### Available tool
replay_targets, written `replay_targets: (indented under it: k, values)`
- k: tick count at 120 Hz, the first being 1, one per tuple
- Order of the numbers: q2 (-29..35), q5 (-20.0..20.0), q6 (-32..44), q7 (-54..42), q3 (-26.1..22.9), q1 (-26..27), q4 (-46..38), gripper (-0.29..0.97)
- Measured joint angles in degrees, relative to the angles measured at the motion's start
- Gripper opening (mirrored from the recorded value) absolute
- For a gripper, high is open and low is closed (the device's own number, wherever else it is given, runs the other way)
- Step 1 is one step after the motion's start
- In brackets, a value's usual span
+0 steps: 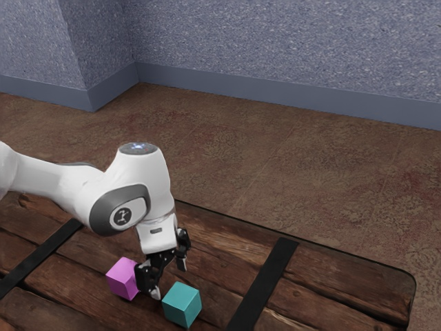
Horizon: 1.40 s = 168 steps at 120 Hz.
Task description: Pick up the blue block with one arm, and put the blue block on the pink block with one arm
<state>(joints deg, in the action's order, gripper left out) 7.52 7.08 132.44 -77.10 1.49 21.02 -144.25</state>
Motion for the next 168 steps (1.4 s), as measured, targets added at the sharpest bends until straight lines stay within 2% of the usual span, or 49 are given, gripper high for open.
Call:
replay_targets:
  k: [26, 53, 61, 71, 77, 88, 104, 117, 138, 168]
  values:
    - [-7.3, 3.0, 6.6, -4.1, 0.0, 0.1, -0.1, 0.68]
    - [-10.4, 4.7, 10.5, -7.1, -0.5, 0.2, -0.1, 0.67]
    - [-10.8, 5.4, 11.2, -7.8, -1.4, 0.2, 0.0, 0.61]
    - [-10.7, 5.9, 12.3, -8.5, -3.2, 0.6, 0.0, 0.46]
    - [-9.4, 6.1, 12.7, -9.0, -3.5, 1.4, -0.4, 0.41]
    - [-3.0, 6.1, 13.1, -9.7, -3.6, 2.2, -3.7, 0.34]
    - [1.9, 5.8, 12.0, -10.7, -3.5, -4.5, -5.2, 0.34]
    - [6.2, 5.7, 10.1, -11.7, -3.6, -6.1, -6.4, 0.36]
    - [15.2, 4.6, 3.6, -12.9, -3.6, -8.4, -6.7, 0.37]
    - [18.5, -0.3, -8.0, -14.2, -3.5, -16.7, -6.5, 0.36]
